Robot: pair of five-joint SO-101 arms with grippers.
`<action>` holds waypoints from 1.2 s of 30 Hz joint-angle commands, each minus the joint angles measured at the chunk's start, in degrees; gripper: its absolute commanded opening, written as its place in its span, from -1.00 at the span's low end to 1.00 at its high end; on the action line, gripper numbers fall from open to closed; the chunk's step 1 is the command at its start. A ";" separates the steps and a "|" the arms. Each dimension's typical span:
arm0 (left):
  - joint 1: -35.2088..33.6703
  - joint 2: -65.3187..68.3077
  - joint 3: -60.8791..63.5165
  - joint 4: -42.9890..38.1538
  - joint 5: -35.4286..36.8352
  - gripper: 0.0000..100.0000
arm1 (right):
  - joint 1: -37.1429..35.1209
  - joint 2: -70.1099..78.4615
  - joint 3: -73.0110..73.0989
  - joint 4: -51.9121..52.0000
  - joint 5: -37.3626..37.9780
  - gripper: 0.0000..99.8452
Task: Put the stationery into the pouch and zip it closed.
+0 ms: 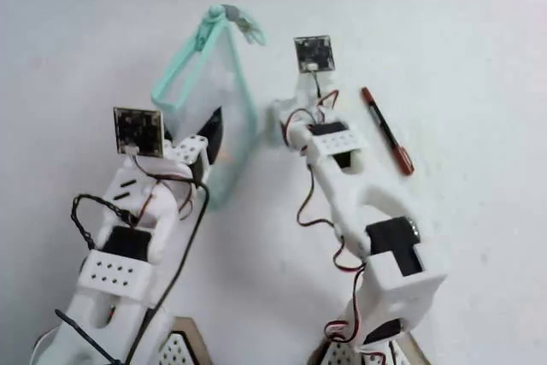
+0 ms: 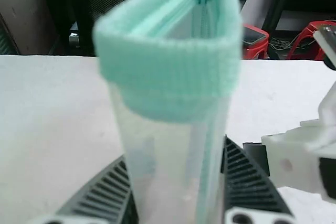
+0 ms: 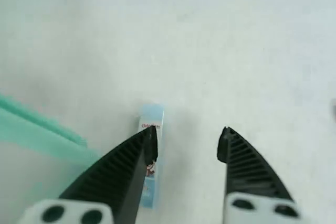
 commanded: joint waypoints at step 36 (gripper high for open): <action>2.68 -1.10 -0.53 0.00 0.44 -0.59 | 2.77 10.51 -20.40 19.65 7.12 -0.96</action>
